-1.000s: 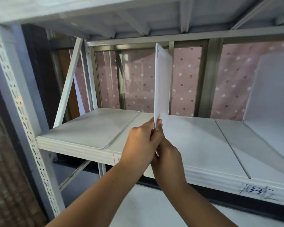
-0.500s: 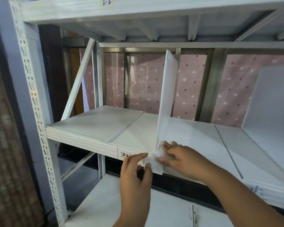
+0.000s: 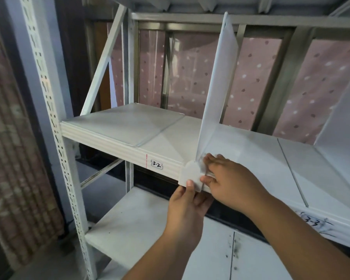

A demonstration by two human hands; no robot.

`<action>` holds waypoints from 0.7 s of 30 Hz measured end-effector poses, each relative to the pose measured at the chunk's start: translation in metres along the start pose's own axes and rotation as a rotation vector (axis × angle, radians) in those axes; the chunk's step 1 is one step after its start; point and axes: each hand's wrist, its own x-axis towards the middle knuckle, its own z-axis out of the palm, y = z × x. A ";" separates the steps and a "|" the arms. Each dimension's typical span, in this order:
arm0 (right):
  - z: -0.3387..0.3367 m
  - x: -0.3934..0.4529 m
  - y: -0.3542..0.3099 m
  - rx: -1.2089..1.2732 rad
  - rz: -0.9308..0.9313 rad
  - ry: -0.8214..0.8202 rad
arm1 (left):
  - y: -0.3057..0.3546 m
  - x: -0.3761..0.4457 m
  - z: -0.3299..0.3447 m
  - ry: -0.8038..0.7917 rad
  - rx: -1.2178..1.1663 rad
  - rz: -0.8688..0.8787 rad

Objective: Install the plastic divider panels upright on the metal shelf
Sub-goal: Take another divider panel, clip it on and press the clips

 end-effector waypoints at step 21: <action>-0.009 0.047 -0.050 -0.244 0.041 0.151 | 0.032 0.033 -0.021 0.117 -0.122 0.159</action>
